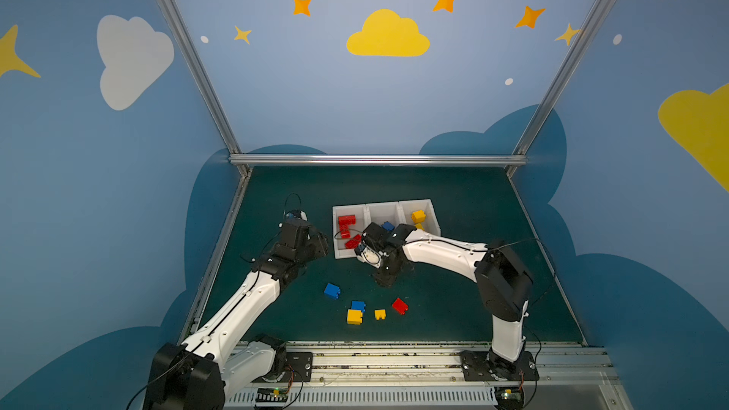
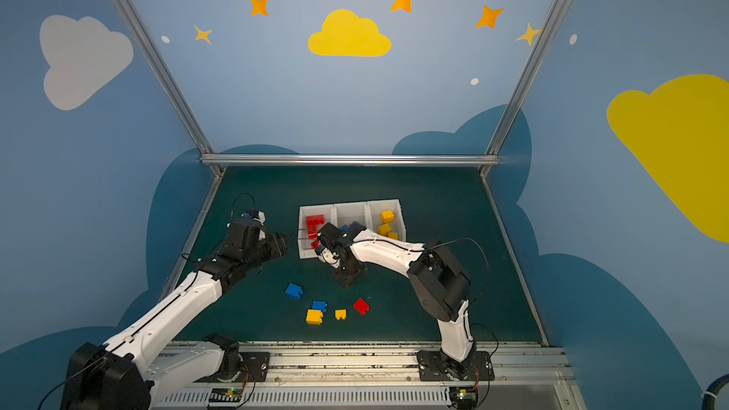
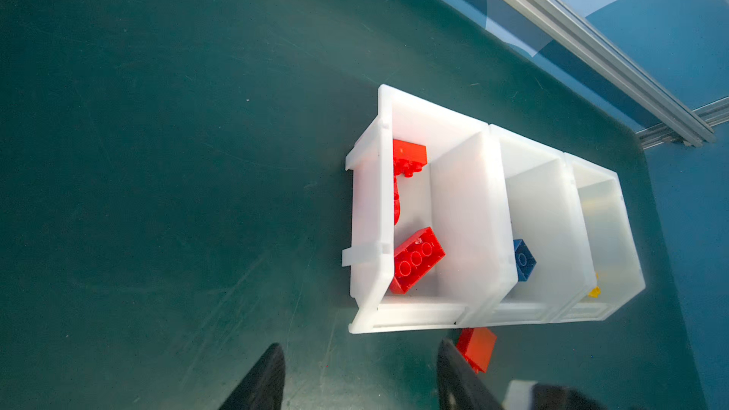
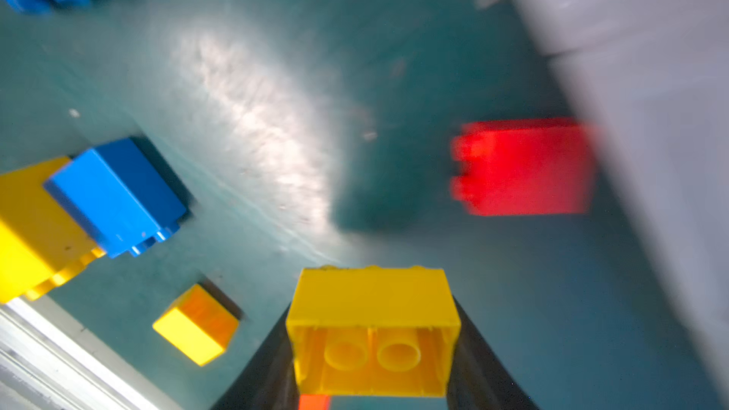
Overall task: Sort the legos into containers by color
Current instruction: 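Carry the yellow brick into the end compartment with the right gripper and release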
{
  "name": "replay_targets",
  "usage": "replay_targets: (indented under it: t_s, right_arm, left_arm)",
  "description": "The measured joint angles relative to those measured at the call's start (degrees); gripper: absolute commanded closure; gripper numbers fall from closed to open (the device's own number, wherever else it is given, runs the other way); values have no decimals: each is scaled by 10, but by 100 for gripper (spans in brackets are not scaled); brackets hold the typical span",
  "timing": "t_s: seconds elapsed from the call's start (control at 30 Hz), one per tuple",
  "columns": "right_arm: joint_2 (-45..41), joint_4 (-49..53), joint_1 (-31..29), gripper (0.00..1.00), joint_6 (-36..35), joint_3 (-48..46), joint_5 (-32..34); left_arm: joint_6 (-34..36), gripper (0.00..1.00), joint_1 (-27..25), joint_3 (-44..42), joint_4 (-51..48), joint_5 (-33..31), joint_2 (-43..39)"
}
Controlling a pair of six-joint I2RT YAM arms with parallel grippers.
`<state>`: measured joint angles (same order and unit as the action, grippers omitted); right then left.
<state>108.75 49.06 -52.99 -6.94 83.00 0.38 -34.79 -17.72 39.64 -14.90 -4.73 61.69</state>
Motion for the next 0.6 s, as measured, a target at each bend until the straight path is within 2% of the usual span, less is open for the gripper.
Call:
replay_targets:
  t_s: [0.17,0.3,0.43,0.6]
  right_arm:
    - [-47,0,89,55,-24,56,11]
    - [-44,-2,162,55,-24,98,20]
    - [-6,-1,225,55,-6,144,18]
    - [57,-4,263,55,32,175,0]
  left_arm:
    - [-5,38,0,-15,0,0,-14]
    - [-9,38,0,-21,0,1,-18]
    - [-14,38,0,-24,0,3,-21]
    - [-17,38,0,-27,0,7,-26]
